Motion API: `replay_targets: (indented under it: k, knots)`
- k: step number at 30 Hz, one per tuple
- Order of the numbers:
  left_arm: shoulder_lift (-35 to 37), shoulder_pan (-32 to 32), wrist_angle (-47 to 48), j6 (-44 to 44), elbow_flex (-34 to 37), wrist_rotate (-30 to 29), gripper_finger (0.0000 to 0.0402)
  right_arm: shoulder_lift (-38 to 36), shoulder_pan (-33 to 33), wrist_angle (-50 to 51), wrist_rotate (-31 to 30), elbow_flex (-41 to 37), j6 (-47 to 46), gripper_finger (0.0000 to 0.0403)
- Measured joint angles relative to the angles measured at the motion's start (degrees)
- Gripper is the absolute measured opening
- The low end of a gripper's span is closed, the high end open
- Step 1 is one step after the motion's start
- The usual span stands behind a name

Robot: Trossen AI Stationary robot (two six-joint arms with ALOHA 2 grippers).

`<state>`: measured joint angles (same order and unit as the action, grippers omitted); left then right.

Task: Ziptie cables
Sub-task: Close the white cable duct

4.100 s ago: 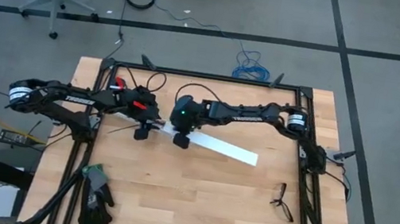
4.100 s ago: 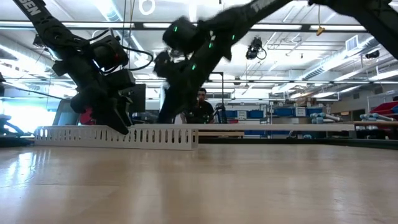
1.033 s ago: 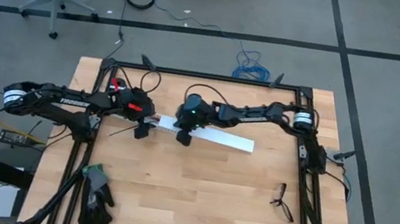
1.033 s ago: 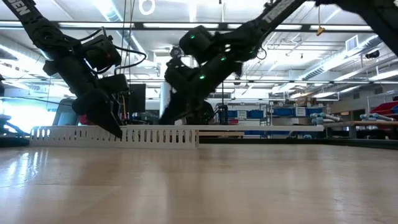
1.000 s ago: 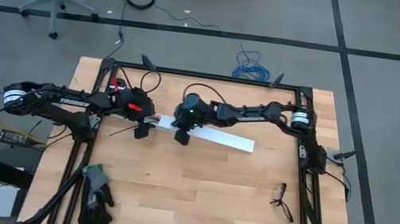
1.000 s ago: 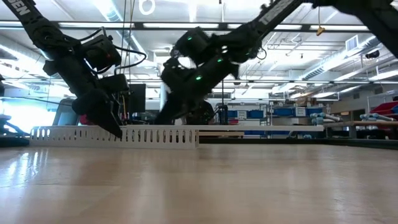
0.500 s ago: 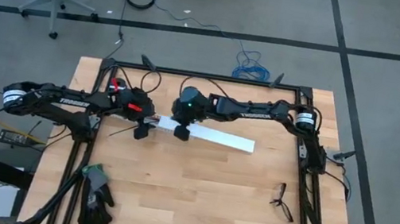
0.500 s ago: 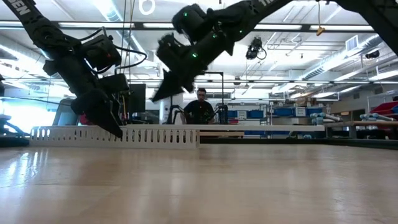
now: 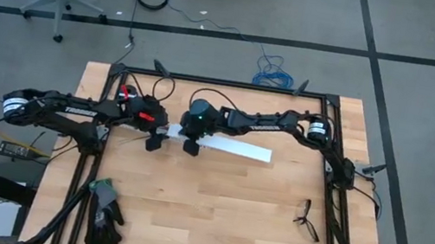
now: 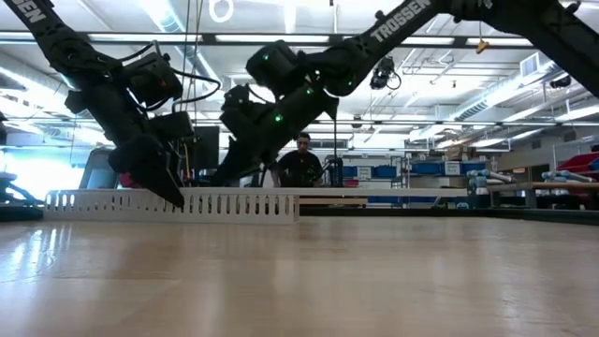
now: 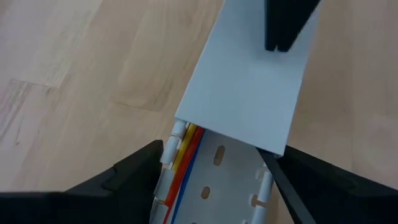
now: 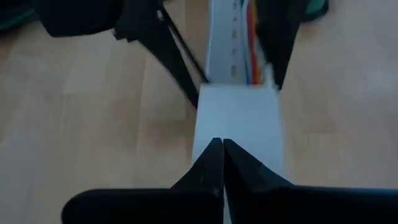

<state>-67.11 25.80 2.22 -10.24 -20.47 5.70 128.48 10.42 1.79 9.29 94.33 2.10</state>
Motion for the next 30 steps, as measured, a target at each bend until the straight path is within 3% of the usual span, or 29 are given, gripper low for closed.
replay_targets:
  k: [8,17,23,30]
  knots:
    - [0.0,-0.1,0.2,-0.6,0.0,-0.4,0.0296,-7.0,-3.3,1.4,-3.7,0.1,6.8,0.0000]
    - [0.0,0.0,-0.9,-0.5,0.0,-1.2,0.0222,-8.5,-3.6,9.8,-5.5,0.0,6.6,0.0000]
    - [-0.1,0.0,-4.7,3.1,0.1,-1.2,0.0223,-11.0,-3.7,16.4,-11.5,-0.4,6.3,0.0000]
    - [-0.6,0.0,-6.2,4.7,0.1,-1.2,0.0242,-21.9,-3.1,16.0,-16.8,-12.8,4.1,0.0000]
